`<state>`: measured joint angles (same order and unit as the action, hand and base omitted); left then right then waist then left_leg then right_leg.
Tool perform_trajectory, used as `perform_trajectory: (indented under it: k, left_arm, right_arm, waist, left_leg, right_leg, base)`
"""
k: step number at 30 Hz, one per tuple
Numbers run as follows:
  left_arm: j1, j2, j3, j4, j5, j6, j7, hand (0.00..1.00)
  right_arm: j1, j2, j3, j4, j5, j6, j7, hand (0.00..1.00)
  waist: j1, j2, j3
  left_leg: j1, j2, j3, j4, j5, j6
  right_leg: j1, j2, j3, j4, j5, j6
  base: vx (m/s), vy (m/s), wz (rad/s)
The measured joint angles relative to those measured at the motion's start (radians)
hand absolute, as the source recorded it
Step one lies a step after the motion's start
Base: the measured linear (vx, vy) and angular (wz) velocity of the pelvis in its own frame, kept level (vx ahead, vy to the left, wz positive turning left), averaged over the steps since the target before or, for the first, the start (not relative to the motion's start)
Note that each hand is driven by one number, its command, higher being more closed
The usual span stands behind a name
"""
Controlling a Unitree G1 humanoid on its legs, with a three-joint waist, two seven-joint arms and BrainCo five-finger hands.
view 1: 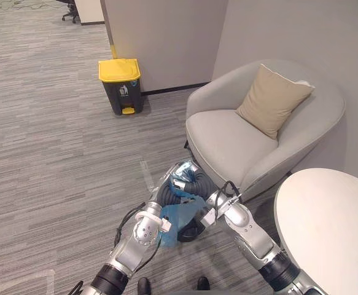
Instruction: Gather rubbish on tea table into small bin, then transfer packed bag to large trash can.
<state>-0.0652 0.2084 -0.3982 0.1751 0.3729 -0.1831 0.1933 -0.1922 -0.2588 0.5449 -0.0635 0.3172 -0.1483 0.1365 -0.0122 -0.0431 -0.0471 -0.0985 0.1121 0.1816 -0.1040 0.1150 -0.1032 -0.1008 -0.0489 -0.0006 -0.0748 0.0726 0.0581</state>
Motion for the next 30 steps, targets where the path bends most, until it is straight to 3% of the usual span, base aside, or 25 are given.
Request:
perform_trajectory:
  k: [6, 13, 24, 25, 30]
  left_arm:
    - [0.001, -0.028, 0.008, 0.026, -0.009, 0.0, -0.025, 0.0]
    - [0.003, -0.036, -0.015, 0.066, -0.12, -0.008, -0.063, 0.0]
    - [-0.001, -0.046, -0.015, 0.171, -0.102, -0.007, -0.052, 0.0]
    - [-0.001, -0.046, -0.015, 0.185, -0.083, -0.004, -0.039, 1.0]
    - [-0.003, -0.048, -0.016, 0.232, -0.038, 0.002, -0.015, 1.0]
  right_arm:
    - [-0.001, 0.025, 0.022, 0.0, 0.044, 0.001, 0.005, 1.0]
    - [-0.047, 0.045, 0.062, 0.0, 0.078, 0.003, 0.0, 1.0]
    - [-0.125, 0.057, 0.1, 0.0, 0.097, 0.025, -0.029, 1.0]
    - [-0.138, 0.061, 0.109, 0.0, 0.1, 0.025, -0.03, 1.0]
    - [-0.154, 0.065, 0.132, 0.0, 0.118, 0.025, -0.043, 1.0]
  waist:
    - [0.002, -0.014, -0.019]
    - [0.002, -0.017, -0.032]
    - [0.003, -0.016, -0.032]
    - [0.003, -0.016, -0.032]
    - [0.004, -0.016, -0.032]
  left_leg:
    - [0.0, 0.0, -0.002, 0.0, 0.0, 0.0]
    - [0.0, 0.001, -0.002, -0.003, 0.001, -0.002]
    - [0.0, 0.002, 0.001, 0.0, 0.001, -0.002]
    - [0.0, 0.002, 0.001, 0.0, 0.001, -0.002]
    - [0.0, 0.002, 0.002, 0.0, 0.001, -0.003]
  right_leg:
    - [0.0, 0.0, -0.001, 0.0, 0.0, 0.0]
    - [-0.002, 0.001, 0.001, 0.003, 0.001, 0.0]
    - [-0.005, 0.004, 0.006, 0.003, 0.003, -0.001]
    - [-0.005, 0.005, 0.006, 0.003, 0.004, -0.001]
    - [-0.006, 0.005, 0.007, 0.003, 0.004, -0.001]
  base:
    - [0.0, 0.0, 0.0]
    - [0.0, 0.0, 0.0]
    - [0.0, 0.0, 0.0]
    - [0.0, 0.0, 0.0]
    - [0.0, 0.0, 0.0]
